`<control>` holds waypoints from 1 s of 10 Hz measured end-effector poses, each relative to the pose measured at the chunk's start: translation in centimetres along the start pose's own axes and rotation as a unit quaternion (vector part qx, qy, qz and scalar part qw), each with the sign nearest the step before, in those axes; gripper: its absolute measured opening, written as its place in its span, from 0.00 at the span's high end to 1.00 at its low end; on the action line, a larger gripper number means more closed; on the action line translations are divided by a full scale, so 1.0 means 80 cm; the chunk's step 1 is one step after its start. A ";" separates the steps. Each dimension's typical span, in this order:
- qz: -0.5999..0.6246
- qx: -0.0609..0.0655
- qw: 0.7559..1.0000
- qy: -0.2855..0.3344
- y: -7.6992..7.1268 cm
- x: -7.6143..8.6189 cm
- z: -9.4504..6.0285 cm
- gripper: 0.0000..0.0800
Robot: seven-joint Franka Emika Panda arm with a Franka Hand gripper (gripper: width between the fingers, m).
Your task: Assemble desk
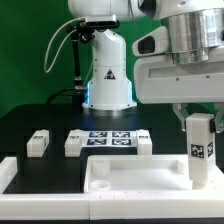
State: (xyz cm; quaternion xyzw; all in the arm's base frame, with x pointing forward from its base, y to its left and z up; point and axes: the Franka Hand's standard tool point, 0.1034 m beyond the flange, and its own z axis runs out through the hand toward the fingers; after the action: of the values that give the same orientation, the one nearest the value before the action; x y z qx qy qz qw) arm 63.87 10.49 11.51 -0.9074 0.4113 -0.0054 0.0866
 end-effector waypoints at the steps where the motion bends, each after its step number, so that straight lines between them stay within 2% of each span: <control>1: 0.086 0.005 0.996 -0.006 0.000 -0.001 0.001 0.63; 3: 0.182 0.014 0.983 -0.009 0.001 -0.002 0.001 0.63; 5: 0.173 0.013 0.985 -0.010 0.001 -0.003 0.002 0.62; 6: 0.129 0.010 0.991 -0.009 0.001 -0.004 0.003 0.40; 7: 0.028 0.004 1.000 -0.013 -0.001 -0.005 0.004 0.23; 9: -0.158 0.003 0.987 -0.013 0.000 -0.001 0.008 0.20; 10: -0.251 0.001 0.968 -0.016 0.006 -0.003 0.012 0.19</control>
Offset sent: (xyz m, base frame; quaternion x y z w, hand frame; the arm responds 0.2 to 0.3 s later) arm 0.0000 0.0000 0.0000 0.0000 0.0000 0.1938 0.9810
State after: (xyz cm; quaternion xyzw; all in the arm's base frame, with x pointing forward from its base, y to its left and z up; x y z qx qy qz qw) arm 63.46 10.52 10.51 -0.9814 0.1691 -0.0127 0.0901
